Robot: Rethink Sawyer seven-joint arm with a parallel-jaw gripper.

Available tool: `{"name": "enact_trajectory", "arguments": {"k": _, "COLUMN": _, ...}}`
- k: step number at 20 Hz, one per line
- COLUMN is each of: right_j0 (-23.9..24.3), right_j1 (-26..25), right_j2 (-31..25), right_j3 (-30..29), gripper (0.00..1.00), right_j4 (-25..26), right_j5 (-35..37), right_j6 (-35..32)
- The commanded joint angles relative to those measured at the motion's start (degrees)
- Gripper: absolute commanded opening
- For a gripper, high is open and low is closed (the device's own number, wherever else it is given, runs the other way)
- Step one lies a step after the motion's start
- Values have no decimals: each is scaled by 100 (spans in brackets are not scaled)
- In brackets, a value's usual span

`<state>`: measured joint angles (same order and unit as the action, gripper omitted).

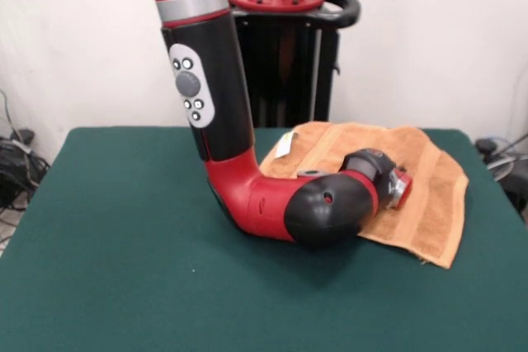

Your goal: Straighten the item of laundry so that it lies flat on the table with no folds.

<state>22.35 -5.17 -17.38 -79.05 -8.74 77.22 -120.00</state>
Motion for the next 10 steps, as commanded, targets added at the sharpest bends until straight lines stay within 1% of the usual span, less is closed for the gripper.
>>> {"name": "enact_trajectory", "arguments": {"k": 1, "right_j0": -450, "right_j1": 337, "right_j2": 800, "right_j3": 71, "gripper": 0, "right_j4": 2007, "right_j5": -4577, "right_j6": -195}}
{"name": "enact_trajectory", "arguments": {"k": 3, "right_j0": -232, "right_j1": -240, "right_j2": 849, "right_j3": 745, "gripper": 0, "right_j4": 2148, "right_j5": -4515, "right_j6": 45}}
{"name": "enact_trajectory", "arguments": {"k": 4, "right_j0": -154, "right_j1": -436, "right_j2": 854, "right_j3": 1034, "gripper": 0, "right_j4": 2218, "right_j5": -4460, "right_j6": 127}}
{"name": "enact_trajectory", "arguments": {"k": 7, "right_j0": -37, "right_j1": -837, "right_j2": 936, "right_j3": 1706, "gripper": 0, "right_j4": 2445, "right_j5": -4300, "right_j6": 197}}
{"name": "enact_trajectory", "arguments": {"k": 10, "right_j0": 96, "right_j1": -1205, "right_j2": 966, "right_j3": 2304, "gripper": 0, "right_j4": 2544, "right_j5": -3996, "right_j6": 260}}
